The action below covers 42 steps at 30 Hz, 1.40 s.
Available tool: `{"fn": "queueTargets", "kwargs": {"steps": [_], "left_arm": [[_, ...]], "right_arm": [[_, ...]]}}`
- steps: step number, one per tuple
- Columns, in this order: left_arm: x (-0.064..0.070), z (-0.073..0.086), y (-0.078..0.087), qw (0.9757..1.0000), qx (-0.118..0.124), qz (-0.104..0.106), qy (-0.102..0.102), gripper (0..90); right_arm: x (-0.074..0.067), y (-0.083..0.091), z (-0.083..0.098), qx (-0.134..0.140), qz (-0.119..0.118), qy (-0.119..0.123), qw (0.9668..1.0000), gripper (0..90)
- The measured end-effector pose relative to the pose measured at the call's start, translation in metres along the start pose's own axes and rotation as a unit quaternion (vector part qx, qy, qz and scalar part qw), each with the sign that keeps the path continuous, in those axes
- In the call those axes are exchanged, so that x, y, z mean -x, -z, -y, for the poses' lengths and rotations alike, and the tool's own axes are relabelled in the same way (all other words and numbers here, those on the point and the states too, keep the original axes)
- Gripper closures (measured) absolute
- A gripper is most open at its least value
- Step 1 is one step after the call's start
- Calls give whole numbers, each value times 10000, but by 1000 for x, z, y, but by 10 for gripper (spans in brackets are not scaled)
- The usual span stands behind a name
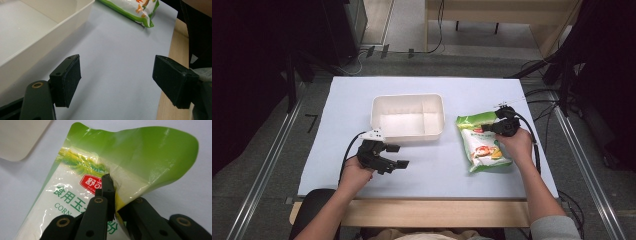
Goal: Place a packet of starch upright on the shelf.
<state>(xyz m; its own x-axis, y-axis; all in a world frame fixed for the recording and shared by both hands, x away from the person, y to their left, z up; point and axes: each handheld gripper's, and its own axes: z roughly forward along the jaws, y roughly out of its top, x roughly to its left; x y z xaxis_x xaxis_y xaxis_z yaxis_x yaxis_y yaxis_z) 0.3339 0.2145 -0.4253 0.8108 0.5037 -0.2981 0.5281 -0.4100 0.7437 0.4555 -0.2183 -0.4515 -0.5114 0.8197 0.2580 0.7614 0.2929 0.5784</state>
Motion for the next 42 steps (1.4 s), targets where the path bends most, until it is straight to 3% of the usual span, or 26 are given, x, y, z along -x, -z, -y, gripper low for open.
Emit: {"fn": "queueTargets", "kwargs": {"steps": [6, 16, 24, 29, 42], "left_arm": [[0, 0, 0, 10000, 17, 15, 2, 235], [0, 0, 0, 10000, 15, 8, 2, 234], [0, 0, 0, 10000, -5, -6, 6, 234], [0, 0, 0, 10000, -7, -10, 4, 234], [0, 0, 1, 10000, 34, -24, 26, 234]], "right_arm": [[-1, 14, -2, 141, -34, -11, 9999, 895], [-11, 46, -6, 623, -69, 16, 9980, 897], [-25, 73, -11, 924, -70, 167, 9956, 897], [-37, 93, -16, 1125, -77, 387, 9929, 898], [-58, 118, -23, 1415, 24, 667, 9877, 900]]}}
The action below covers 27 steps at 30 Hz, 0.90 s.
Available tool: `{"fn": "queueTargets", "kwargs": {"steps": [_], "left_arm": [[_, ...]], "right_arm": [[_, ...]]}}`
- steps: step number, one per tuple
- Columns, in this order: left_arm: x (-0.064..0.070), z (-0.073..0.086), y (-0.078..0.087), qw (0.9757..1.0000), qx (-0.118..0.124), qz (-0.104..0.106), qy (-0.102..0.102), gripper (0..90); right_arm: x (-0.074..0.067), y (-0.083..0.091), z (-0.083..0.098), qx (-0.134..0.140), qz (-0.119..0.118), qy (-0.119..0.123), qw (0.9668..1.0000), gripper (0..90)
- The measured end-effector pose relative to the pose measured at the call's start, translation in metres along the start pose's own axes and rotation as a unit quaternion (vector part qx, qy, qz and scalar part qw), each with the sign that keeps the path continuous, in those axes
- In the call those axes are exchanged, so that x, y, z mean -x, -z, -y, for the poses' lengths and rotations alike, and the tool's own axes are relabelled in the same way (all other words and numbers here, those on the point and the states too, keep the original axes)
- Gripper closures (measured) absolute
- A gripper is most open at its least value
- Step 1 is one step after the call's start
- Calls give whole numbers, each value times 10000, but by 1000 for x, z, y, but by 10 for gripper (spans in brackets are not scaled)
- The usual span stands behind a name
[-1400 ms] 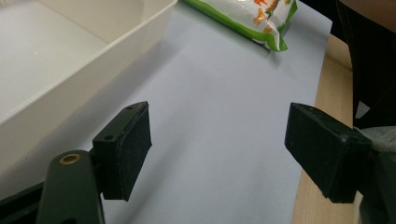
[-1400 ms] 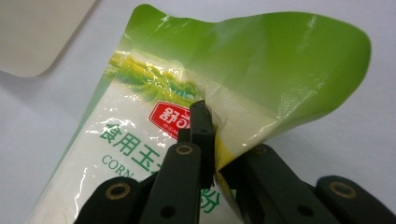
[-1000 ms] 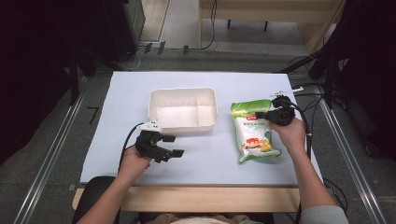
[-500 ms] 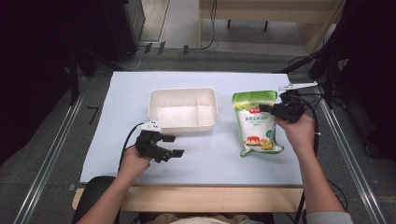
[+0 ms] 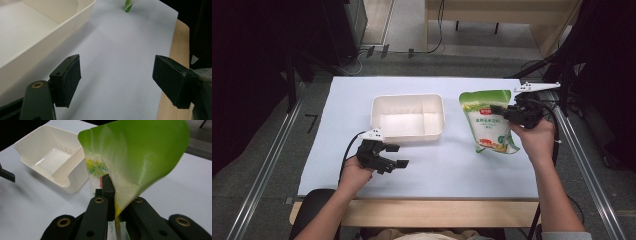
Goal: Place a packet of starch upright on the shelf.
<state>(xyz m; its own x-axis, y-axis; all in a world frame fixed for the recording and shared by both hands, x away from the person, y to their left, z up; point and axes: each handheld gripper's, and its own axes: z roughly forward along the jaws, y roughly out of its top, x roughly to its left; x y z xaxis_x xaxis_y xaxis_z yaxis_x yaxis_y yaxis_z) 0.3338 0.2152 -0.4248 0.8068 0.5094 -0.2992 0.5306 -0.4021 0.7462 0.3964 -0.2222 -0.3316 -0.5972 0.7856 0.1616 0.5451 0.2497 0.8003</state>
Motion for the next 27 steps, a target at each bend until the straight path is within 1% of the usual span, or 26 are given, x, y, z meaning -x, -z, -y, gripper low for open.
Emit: {"fn": "queueTargets", "kwargs": {"steps": [5, 10, 16, 17, 19, 21, 23, 26, 27], "left_arm": [[0, 0, 0, 10000, 18, -13, -10, 234], [0, 0, 1, 10000, -4, -49, -17, 234], [0, 1, 1, 10000, 6, -47, -28, 234], [1, 1, 1, 10000, 48, -32, -12, 234], [1, 1, 1, 10000, 16, -37, -8, 235], [1, 1, 1, 10000, 10, -48, -23, 234], [1, 1, 1, 10000, 40, -36, -2, 234], [1, 1, 2, 10000, 17, -54, -12, 235], [1, 1, 2, 10000, 25, -51, -9, 234]], "right_arm": [[-4, 5, -5, 113, 70, 83, 9999, 900], [-4, 7, -9, 140, 83, 69, 9998, 900], [-10, 3, -16, 111, 19, 134, 9998, 900], [-10, 3, -16, 111, 19, 134, 9998, 900], [-12, 1, -18, 68, 20, 164, 9998, 900], [-12, 0, -20, 46, 14, 171, 9998, 900], [-11, -1, -24, 47, -23, 138, 9999, 900], [-9, -1, -32, 52, -70, 83, 9999, 900], [-9, -2, -34, 66, -82, 108, 9999, 900]]}}
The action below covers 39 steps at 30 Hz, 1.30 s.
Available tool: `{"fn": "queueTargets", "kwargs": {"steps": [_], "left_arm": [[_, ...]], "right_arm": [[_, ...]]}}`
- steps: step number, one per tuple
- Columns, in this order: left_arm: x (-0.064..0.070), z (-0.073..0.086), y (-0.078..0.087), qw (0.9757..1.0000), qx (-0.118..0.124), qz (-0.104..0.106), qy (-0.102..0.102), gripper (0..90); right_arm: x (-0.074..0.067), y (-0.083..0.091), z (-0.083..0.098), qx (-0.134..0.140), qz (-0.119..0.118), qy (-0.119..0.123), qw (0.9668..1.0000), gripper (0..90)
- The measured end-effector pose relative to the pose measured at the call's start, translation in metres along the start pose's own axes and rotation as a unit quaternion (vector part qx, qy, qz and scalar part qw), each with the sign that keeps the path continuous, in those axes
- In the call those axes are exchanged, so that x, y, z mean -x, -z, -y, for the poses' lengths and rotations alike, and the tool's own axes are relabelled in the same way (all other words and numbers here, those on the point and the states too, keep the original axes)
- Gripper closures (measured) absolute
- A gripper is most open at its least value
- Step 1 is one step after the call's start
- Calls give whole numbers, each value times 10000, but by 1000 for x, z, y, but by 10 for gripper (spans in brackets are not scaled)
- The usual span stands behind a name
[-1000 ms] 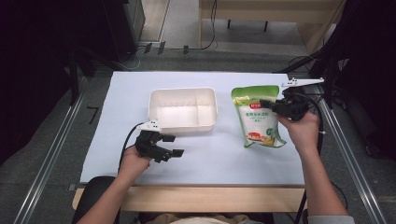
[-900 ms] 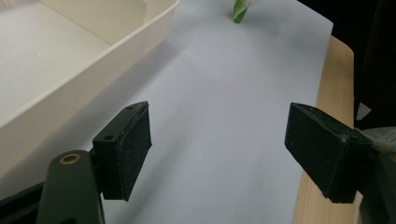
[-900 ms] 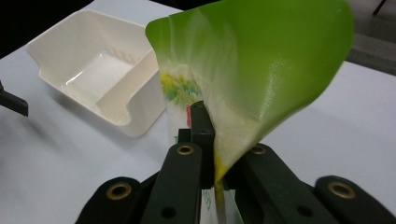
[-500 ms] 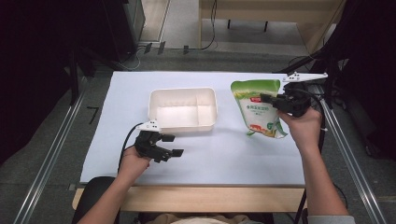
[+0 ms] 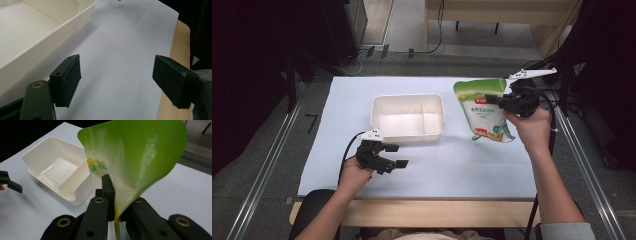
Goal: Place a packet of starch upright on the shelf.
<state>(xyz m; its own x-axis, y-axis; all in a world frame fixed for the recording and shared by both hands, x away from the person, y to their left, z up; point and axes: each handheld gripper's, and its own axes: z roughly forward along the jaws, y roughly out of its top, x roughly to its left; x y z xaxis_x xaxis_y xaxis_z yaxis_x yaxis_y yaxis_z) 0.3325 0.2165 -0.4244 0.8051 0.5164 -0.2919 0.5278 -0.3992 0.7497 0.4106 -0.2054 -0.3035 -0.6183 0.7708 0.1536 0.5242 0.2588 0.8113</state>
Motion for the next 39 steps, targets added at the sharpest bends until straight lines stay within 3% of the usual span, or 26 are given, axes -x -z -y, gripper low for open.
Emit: {"fn": "queueTargets", "kwargs": {"steps": [19, 39], "left_arm": [[0, 0, 0, 10000, 11, 5, 2, 234], [0, 0, 0, 10000, 13, 26, 12, 234]], "right_arm": [[-8, -9, -52, -41, -99, 204, 9997, 900], [-32, -18, -97, 66, -285, 442, 9986, 900]]}}
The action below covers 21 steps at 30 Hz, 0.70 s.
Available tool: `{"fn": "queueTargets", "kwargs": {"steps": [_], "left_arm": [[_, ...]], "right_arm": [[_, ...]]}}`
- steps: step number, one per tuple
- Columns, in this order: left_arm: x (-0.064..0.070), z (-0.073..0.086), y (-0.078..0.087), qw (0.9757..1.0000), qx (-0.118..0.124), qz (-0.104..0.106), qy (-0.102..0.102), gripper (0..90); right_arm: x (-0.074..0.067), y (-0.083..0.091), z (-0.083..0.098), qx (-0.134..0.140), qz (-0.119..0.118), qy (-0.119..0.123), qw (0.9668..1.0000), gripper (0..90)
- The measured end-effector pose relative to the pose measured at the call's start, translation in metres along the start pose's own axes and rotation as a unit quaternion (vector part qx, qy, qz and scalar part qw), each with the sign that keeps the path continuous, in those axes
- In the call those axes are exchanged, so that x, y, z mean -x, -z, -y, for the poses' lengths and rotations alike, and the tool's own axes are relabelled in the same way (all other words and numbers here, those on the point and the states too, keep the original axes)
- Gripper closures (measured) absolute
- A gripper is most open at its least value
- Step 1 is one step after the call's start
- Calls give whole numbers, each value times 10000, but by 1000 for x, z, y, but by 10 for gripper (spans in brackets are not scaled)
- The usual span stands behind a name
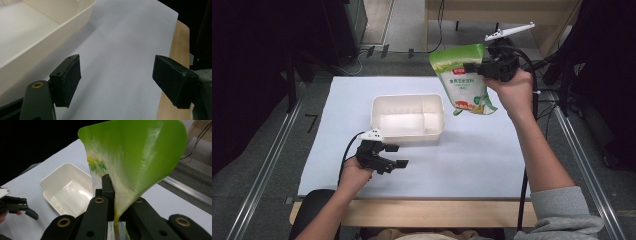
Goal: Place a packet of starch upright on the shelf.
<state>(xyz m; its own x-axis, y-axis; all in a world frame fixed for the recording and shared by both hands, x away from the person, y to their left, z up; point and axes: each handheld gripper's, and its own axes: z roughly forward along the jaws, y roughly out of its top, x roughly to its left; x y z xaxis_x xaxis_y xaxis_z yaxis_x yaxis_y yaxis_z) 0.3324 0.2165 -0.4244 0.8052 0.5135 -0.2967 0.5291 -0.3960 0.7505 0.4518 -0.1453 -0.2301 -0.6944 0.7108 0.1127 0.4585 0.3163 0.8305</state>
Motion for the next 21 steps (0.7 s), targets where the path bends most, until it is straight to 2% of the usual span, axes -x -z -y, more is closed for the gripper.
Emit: {"fn": "queueTargets", "kwargs": {"steps": [6, 13, 21], "left_arm": [[0, 0, 0, 10000, 36, 10, 4, 235], [0, 0, 0, 10000, 36, 14, 4, 235], [-1, 0, 0, 10000, 34, 16, 8, 235]], "right_arm": [[-7, -7, -8, -9, -73, 39, 10000, 900], [-11, -18, -15, 28, -284, 12, 9996, 900], [-21, -35, -22, -116, -298, 130, 9994, 900]]}}
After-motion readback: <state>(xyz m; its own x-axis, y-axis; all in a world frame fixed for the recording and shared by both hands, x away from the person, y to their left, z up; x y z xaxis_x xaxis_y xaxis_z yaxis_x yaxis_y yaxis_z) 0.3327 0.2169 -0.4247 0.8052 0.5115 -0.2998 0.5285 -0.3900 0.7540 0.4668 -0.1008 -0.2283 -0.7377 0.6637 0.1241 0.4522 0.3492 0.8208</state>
